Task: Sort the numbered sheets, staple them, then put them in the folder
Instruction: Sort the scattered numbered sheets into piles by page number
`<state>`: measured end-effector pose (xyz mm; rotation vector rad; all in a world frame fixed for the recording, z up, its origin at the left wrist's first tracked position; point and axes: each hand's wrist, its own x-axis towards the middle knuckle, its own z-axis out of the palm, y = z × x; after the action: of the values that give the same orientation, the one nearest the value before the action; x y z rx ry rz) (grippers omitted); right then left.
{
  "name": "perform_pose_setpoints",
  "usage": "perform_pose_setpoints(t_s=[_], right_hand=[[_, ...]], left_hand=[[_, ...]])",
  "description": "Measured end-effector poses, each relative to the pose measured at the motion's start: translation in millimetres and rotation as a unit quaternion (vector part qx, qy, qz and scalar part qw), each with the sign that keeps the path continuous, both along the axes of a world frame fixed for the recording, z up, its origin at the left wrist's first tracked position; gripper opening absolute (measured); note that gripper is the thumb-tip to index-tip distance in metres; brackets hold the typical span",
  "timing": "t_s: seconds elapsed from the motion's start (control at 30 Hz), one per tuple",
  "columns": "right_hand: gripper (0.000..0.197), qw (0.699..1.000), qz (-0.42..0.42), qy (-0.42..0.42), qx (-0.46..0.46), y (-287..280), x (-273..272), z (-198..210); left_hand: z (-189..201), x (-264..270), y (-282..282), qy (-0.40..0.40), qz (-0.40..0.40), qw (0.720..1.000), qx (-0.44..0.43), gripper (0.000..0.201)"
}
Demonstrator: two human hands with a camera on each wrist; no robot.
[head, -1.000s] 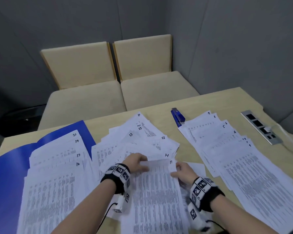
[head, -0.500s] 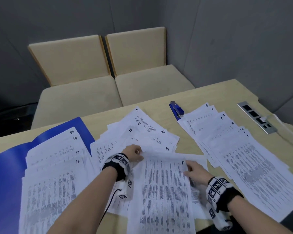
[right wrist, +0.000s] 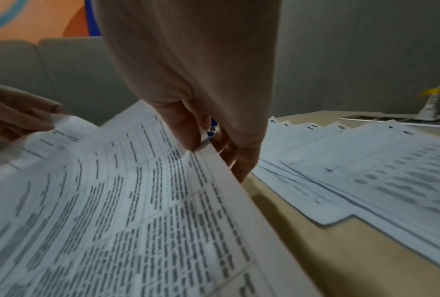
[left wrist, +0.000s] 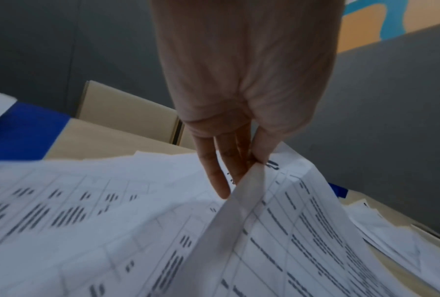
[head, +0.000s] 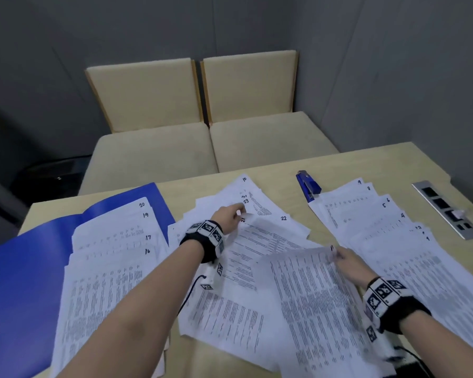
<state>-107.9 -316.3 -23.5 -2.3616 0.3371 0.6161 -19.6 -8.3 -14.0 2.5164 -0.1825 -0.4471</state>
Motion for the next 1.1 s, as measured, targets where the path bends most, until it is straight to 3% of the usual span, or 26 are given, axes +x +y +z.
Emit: perform_pose_setpoints(t_s=[0.17,0.3,0.37,0.47,0.63,0.7,0.8,0.9,1.1], right_hand=[[0.013,0.999,0.016,-0.027,0.035,27.7,13.3,4.9],[0.026,1.0,0.012,-0.012,0.025,42.7,15.2,0.5],[0.018,1.0,0.024,-0.003,0.019,47.4,15.4,-3.9],[0.008,0.999,0.028,0.01,0.026,53.6,18.3,-8.0],[0.013,0.998,0.055,-0.003,0.017,58.5,22.8,-7.0],[0.008,0.998,0.059,0.003,0.01,57.3,26.9,-7.7],[0.024,0.998,0.054,0.015,0.0,54.8,33.9,-10.2],[0.018,0.997,0.075,0.026,-0.003,54.3,36.1,-13.8],[0.032,0.994,0.094,0.034,0.033,58.7,33.4,-21.2]], left_hand=[[4.2,5.2,-12.8,0.014,0.046,0.998,-0.035,0.029],[-17.5,-20.4,-9.7,0.151,0.12,0.98,-0.039,0.048],[-26.9,-36.0,-6.1,0.17,0.14,0.975,-0.016,0.051],[-35.5,-51.9,-0.8,0.139,0.122,0.983,0.012,0.056],[-36.4,-62.1,19.5,0.095,0.051,0.992,0.06,0.058],[-33.2,-59.7,30.9,0.101,0.041,0.992,0.062,0.061],[-28.4,-55.3,44.5,0.134,0.017,0.987,0.082,0.071],[-27.7,-55.5,47.0,0.16,-0.01,0.983,0.087,0.076],[-38.5,-59.0,31.2,0.157,-0.023,0.985,0.068,0.064]])
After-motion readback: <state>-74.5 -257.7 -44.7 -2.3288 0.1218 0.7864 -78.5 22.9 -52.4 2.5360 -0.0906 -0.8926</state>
